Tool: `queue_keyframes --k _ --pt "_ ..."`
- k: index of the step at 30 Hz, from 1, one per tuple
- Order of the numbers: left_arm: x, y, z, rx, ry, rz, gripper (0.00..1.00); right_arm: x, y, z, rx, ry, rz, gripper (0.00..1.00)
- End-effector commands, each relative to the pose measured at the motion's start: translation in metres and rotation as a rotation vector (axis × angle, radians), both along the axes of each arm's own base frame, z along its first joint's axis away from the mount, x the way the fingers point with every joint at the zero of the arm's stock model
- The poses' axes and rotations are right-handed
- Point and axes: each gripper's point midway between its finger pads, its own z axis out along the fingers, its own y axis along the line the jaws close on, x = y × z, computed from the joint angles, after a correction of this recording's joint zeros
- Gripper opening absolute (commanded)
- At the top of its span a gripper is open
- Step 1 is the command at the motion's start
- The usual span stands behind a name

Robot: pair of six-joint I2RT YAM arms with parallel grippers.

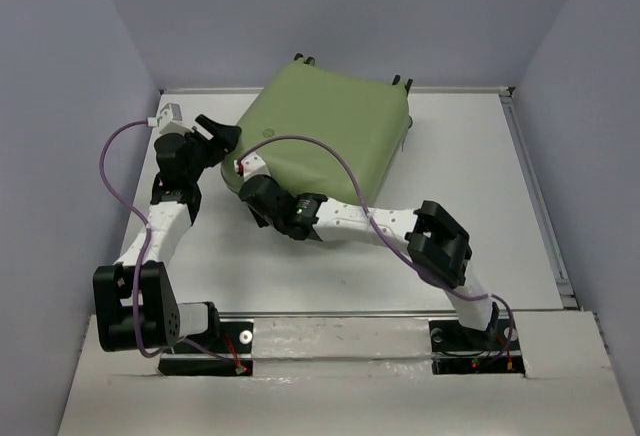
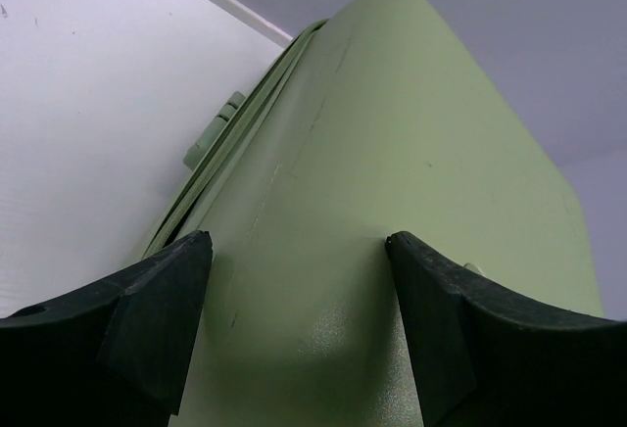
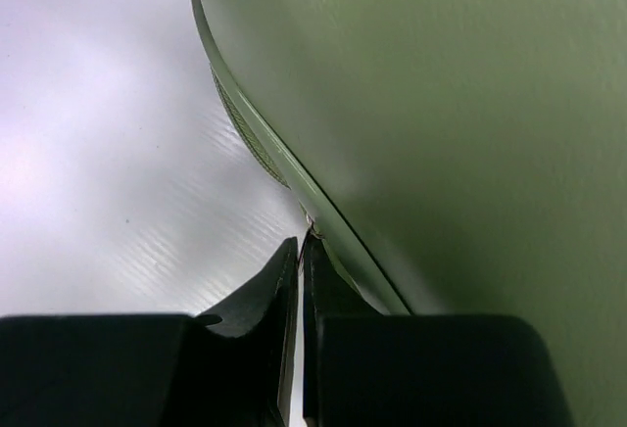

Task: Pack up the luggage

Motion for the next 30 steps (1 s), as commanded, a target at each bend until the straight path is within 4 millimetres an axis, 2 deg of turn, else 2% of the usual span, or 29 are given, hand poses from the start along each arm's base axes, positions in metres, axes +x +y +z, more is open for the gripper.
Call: queue_keyframes --k 1,3,5,6,7,8,9,10,11,12,13,14,15,16,17,18,20,21,23,24,25,26,27,28,29,30 --pt "-0.070 -0.055 -0.097 -0.040 0.357 -0.299 0.81 -0.089 0.113 0.144 0.495 -0.012 0.526 0.07" --pt "-0.070 -0.051 -0.093 -0.021 0.350 -0.281 0.81 -0.093 0.116 0.139 0.497 0.009 0.550 0.07" --pt "-0.069 -0.049 -0.086 -0.012 0.328 -0.267 0.81 -0.099 0.108 0.124 0.475 0.039 0.555 0.07" --pt "-0.069 -0.048 -0.085 -0.008 0.326 -0.263 0.81 -0.109 0.095 0.148 0.505 0.011 0.563 0.07" --pt "-0.068 -0.049 -0.084 -0.008 0.321 -0.264 0.81 -0.111 0.077 0.121 0.465 0.034 0.539 0.10" --pt "-0.068 -0.049 -0.082 -0.010 0.318 -0.269 0.81 -0.113 0.062 0.120 0.463 0.036 0.519 0.18" --pt "-0.068 -0.050 -0.081 -0.011 0.316 -0.270 0.81 -0.115 0.035 0.156 0.516 -0.009 0.485 0.50" --pt "-0.067 -0.049 -0.080 -0.010 0.311 -0.268 0.81 -0.112 0.016 0.155 0.509 -0.021 0.431 0.67" --pt "-0.067 -0.051 -0.078 -0.016 0.305 -0.270 0.81 -0.112 -0.003 0.151 0.494 -0.012 0.391 0.79" --pt "-0.068 -0.051 -0.077 -0.016 0.304 -0.272 0.81 -0.108 -0.031 0.121 0.424 0.001 0.316 0.88" --pt "-0.068 -0.051 -0.075 -0.016 0.297 -0.270 0.81 -0.106 -0.061 0.148 0.464 -0.033 0.266 0.95" --pt "-0.069 -0.051 -0.074 -0.018 0.292 -0.267 0.81 -0.103 -0.084 0.141 0.436 -0.016 0.209 0.96" --pt "-0.070 -0.050 -0.075 -0.018 0.295 -0.262 0.81 -0.096 -0.104 0.142 0.439 -0.024 0.159 0.96" --pt "-0.071 -0.051 -0.074 -0.018 0.294 -0.258 0.81 -0.089 -0.131 0.120 0.394 -0.012 0.086 0.97" --pt "-0.071 -0.052 -0.072 -0.013 0.285 -0.255 0.82 -0.071 -0.170 0.139 0.459 -0.032 -0.012 0.99" --pt "-0.071 -0.054 -0.071 -0.013 0.280 -0.254 0.82 -0.062 -0.194 0.125 0.454 -0.016 -0.067 0.99" --pt "-0.072 -0.059 -0.068 -0.007 0.273 -0.263 0.82 -0.042 -0.237 0.128 0.502 -0.023 -0.183 1.00" --pt "-0.074 -0.064 -0.066 -0.003 0.269 -0.277 0.83 -0.022 -0.276 0.141 0.547 -0.069 -0.306 1.00" --pt "-0.076 -0.068 -0.066 0.004 0.268 -0.281 0.83 -0.005 -0.316 0.134 0.526 -0.090 -0.444 1.00" --pt "-0.077 -0.070 -0.063 0.008 0.259 -0.286 0.83 0.014 -0.350 0.134 0.529 -0.115 -0.559 1.00" --pt "-0.079 -0.072 -0.063 0.012 0.256 -0.288 0.83 0.022 -0.360 0.130 0.532 -0.101 -0.581 0.96" --pt "-0.083 -0.076 -0.062 0.022 0.249 -0.291 0.83 0.031 -0.375 0.123 0.551 -0.080 -0.641 0.67" --pt "-0.086 -0.077 -0.062 0.027 0.248 -0.290 0.83 0.040 -0.391 0.117 0.561 -0.072 -0.699 0.46" --pt "-0.089 -0.079 -0.057 0.041 0.227 -0.285 0.83 0.054 -0.419 0.105 0.569 -0.056 -0.779 0.11" --pt "-0.092 -0.079 -0.055 0.050 0.216 -0.282 0.83 0.060 -0.430 0.099 0.585 -0.042 -0.809 0.07" --pt "-0.096 -0.080 -0.059 0.060 0.219 -0.278 0.83 0.065 -0.430 0.094 0.604 -0.015 -0.786 0.07"
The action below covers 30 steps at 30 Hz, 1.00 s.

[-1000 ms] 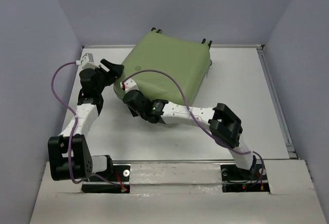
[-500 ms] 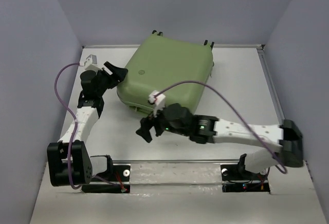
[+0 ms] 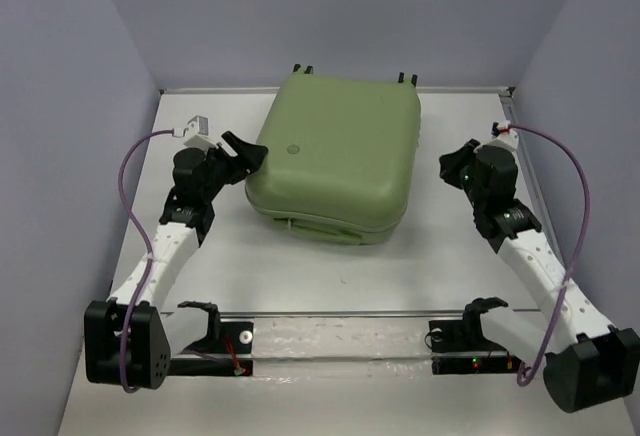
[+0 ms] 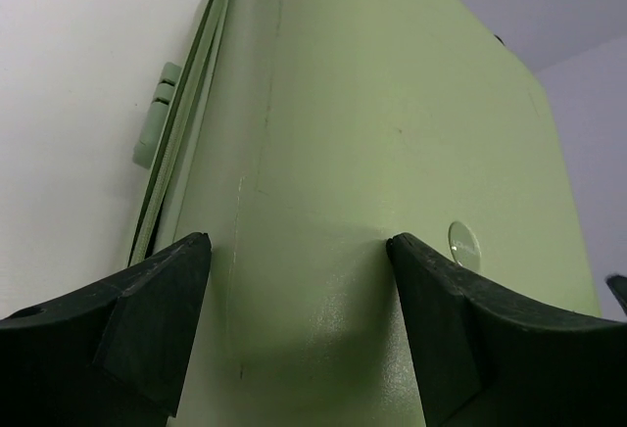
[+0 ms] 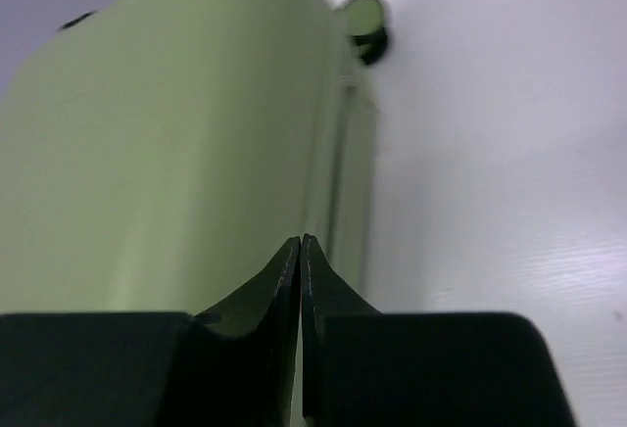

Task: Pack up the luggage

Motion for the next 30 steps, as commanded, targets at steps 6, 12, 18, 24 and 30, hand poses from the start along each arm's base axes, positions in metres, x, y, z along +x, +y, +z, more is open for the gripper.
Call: queue_keyframes --k 6,12,18,24,30 --pt "-0.071 -0.044 -0.060 0.074 0.181 -0.166 0.83 0.062 -0.005 -0.082 0.101 0.238 0.111 0.14" --pt "-0.128 -0.104 -0.072 0.065 0.184 -0.285 0.83 0.090 0.087 -0.098 0.155 0.330 0.635 0.39" --pt "-0.160 -0.142 -0.050 -0.028 0.146 -0.322 0.84 0.111 0.134 -0.089 0.282 0.334 0.978 0.46" --pt "-0.155 -0.150 0.012 0.020 0.014 -0.312 0.88 0.154 0.127 -0.082 0.215 0.355 0.854 0.70" --pt "-0.122 -0.119 0.117 0.087 -0.166 -0.206 0.95 0.176 0.098 -0.026 0.169 0.253 0.647 0.84"
